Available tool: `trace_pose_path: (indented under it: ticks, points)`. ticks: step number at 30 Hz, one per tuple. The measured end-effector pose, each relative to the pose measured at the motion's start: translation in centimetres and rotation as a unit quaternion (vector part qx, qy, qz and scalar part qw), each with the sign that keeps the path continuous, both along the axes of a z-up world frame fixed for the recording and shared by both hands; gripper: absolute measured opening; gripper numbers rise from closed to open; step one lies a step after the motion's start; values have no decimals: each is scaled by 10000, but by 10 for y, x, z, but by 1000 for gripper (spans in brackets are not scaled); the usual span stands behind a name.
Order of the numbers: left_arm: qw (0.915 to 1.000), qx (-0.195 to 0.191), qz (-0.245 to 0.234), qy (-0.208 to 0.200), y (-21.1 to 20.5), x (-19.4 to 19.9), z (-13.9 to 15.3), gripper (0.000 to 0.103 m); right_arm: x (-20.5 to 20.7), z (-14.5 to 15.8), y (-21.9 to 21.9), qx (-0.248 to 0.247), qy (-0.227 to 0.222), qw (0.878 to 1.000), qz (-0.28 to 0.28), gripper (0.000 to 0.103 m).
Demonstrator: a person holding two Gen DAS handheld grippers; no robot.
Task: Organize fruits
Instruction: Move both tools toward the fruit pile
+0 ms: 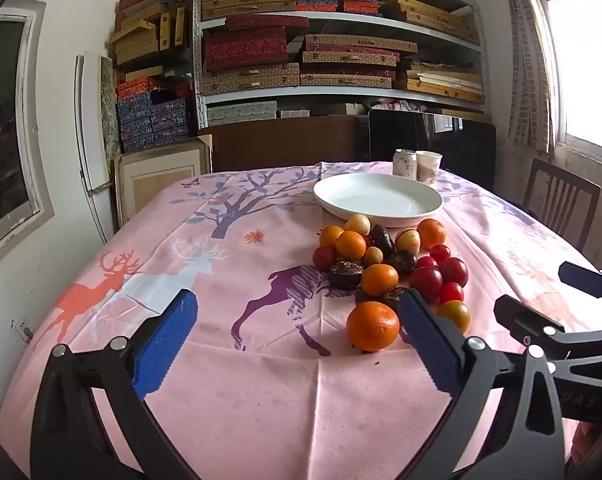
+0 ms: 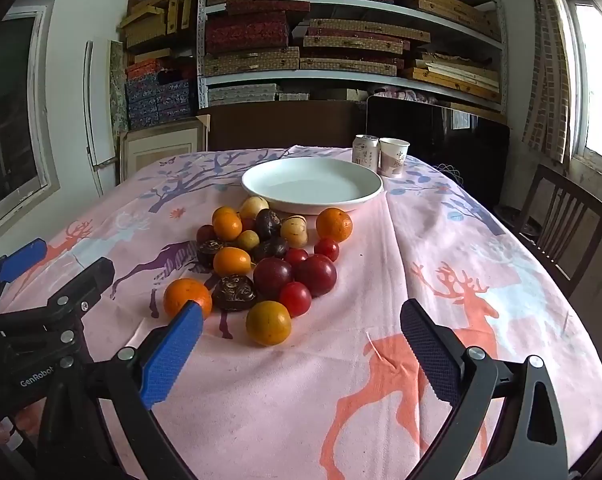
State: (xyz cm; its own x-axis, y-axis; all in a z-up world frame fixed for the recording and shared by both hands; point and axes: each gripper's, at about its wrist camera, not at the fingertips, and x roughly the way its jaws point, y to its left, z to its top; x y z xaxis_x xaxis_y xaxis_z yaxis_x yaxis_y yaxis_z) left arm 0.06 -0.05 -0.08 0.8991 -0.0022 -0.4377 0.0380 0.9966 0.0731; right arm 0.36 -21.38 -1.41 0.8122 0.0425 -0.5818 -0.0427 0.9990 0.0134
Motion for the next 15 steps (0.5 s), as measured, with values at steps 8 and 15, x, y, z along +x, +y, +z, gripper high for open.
trace_pose_path:
  ticks: [8, 15]
  points:
    - [9994, 45, -113, -331, -10, -4, 10, 99, -3, 12, -19, 39, -601, 9968, -533, 99]
    - [9981, 137, 82, -603, -11, 4, 13, 99, 9, 15, -21, -196, -1127, 9909, -715, 99]
